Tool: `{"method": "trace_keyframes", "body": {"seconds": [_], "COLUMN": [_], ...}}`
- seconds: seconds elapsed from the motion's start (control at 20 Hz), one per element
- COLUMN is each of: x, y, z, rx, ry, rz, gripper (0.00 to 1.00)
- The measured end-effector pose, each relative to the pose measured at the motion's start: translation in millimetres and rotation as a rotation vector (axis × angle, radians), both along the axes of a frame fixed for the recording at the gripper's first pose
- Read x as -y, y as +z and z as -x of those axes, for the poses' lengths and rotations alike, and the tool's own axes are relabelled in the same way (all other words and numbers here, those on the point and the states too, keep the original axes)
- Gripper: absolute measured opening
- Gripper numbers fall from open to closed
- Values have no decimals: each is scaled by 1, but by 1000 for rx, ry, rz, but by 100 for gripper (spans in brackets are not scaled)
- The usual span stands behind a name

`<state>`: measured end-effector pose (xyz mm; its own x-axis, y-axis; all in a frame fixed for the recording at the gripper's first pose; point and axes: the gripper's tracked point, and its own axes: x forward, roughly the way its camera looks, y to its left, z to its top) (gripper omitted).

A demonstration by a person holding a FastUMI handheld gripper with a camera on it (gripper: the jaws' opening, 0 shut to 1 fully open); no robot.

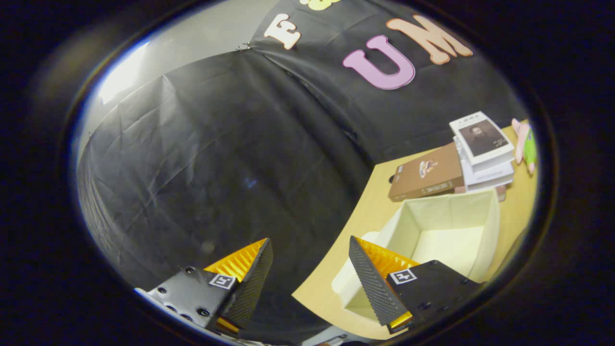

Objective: Open the storage box then place both shoes into the box .Put the left shoe in first, then the right shoe, with the right side of both shoes facing outward in a uniform manner.

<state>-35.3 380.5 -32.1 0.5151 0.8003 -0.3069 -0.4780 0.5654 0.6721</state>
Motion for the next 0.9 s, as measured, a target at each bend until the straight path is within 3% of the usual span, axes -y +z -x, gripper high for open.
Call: {"method": "trace_keyframes", "body": {"seconds": [0.3,0.65,0.9], "x": [96,207,267], "y": [-27,-53,-87], "z": [-15,-31,-26], "rx": [112,130,110], "ry": [-109,-235,-278], "rz": [170,287,379], "gripper": [100,100,100]}}
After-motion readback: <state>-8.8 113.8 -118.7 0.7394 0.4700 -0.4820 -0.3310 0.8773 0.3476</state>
